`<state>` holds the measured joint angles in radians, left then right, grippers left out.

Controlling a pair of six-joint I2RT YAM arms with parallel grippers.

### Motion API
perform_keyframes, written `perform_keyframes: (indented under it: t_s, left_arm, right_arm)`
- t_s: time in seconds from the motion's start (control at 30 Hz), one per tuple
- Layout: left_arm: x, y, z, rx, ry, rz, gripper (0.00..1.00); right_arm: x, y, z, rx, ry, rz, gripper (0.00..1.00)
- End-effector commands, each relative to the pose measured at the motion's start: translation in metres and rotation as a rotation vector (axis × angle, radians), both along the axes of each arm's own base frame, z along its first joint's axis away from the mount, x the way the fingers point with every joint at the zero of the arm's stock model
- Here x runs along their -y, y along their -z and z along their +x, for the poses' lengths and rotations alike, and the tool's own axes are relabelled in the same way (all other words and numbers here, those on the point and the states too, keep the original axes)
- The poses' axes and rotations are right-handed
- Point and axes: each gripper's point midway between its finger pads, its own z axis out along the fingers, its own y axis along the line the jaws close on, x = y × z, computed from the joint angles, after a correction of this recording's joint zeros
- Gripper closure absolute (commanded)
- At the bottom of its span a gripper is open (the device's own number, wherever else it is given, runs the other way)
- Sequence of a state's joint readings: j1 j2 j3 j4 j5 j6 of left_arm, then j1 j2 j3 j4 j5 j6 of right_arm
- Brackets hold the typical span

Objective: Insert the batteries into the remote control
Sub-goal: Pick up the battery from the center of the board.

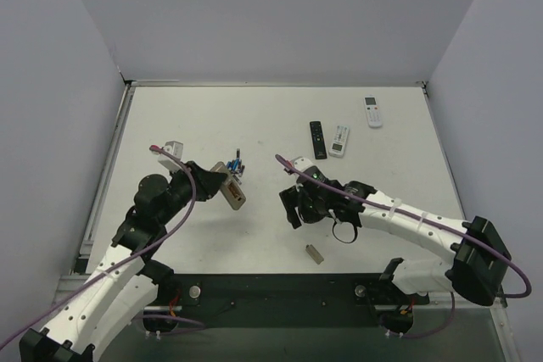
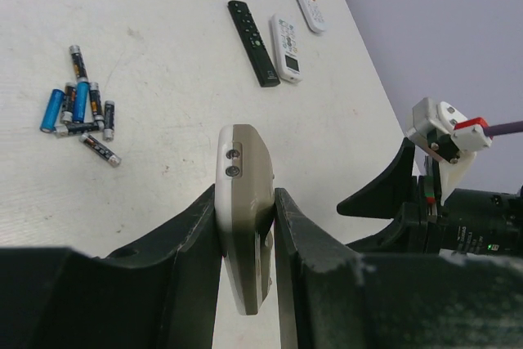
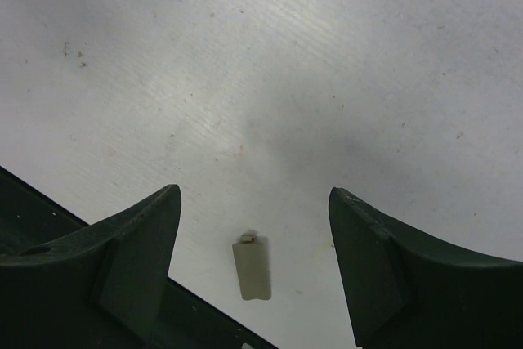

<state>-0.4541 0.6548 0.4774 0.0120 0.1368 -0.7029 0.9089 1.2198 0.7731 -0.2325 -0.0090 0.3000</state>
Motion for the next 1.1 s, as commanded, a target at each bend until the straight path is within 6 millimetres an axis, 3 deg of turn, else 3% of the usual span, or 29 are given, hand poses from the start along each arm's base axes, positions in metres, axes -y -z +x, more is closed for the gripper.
perform_keyframes:
  t_s: [0.0, 0.03, 0.07, 0.13, 0.17, 0.23, 0.27, 0.33, 0.4, 0.43, 0.5, 0.63, 0.87, 1.07]
  left_arm:
    - [-0.016, -0.026, -0.001, 0.078, 0.004, 0.074, 1.00]
    - [-0.017, -0.027, -0.003, 0.070, 0.018, 0.086, 1.00]
    - [-0.023, -0.017, -0.003, 0.026, 0.006, 0.118, 1.00]
    - [-0.032, -0.018, 0.000, 0.027, -0.029, 0.179, 1.00]
    - [-0.036, -0.009, -0.001, -0.008, -0.036, 0.210, 1.00]
    - [-0.044, -0.005, 0.001, -0.020, -0.060, 0.247, 1.00]
    - [-0.046, -0.001, 0.000, -0.038, -0.062, 0.259, 1.00]
    - [-0.050, -0.002, 0.001, -0.044, -0.071, 0.274, 1.00]
    - [-0.060, 0.005, -0.001, -0.066, -0.102, 0.325, 1.00]
    - [-0.066, 0.003, -0.001, -0.062, -0.122, 0.344, 1.00]
    - [-0.080, 0.009, -0.003, -0.070, -0.166, 0.411, 1.00]
    - [-0.103, 0.015, -0.005, -0.074, -0.261, 0.477, 1.00]
    - [-0.110, 0.019, -0.001, -0.083, -0.308, 0.488, 1.00]
    - [-0.110, 0.019, -0.001, -0.084, -0.313, 0.488, 1.00]
  right_arm:
    - [-0.024, -0.016, 0.015, -0.037, 0.026, 0.020, 0.31]
    - [-0.028, -0.005, 0.021, -0.049, 0.013, -0.018, 0.31]
    - [-0.039, -0.016, 0.031, -0.024, 0.003, -0.005, 0.32]
    - [-0.050, -0.005, 0.043, -0.017, -0.030, -0.048, 0.34]
    - [-0.062, -0.016, 0.056, 0.015, -0.034, -0.034, 0.34]
    - [-0.074, -0.004, 0.071, 0.008, -0.045, -0.071, 0.38]
    - [-0.088, -0.015, 0.082, 0.028, -0.049, -0.049, 0.39]
    - [-0.100, -0.004, 0.092, 0.011, -0.055, -0.063, 0.43]
    - [-0.120, -0.012, 0.104, 0.022, -0.064, -0.029, 0.47]
    - [-0.125, 0.001, 0.107, 0.003, -0.070, -0.046, 0.48]
    - [-0.140, 0.007, 0.115, -0.006, -0.078, -0.036, 0.50]
    - [-0.158, 0.014, 0.131, 0.006, -0.082, -0.033, 0.57]
    - [-0.175, 0.027, 0.154, 0.025, -0.068, -0.034, 0.62]
    - [-0.183, 0.042, 0.158, 0.008, -0.074, -0.036, 0.65]
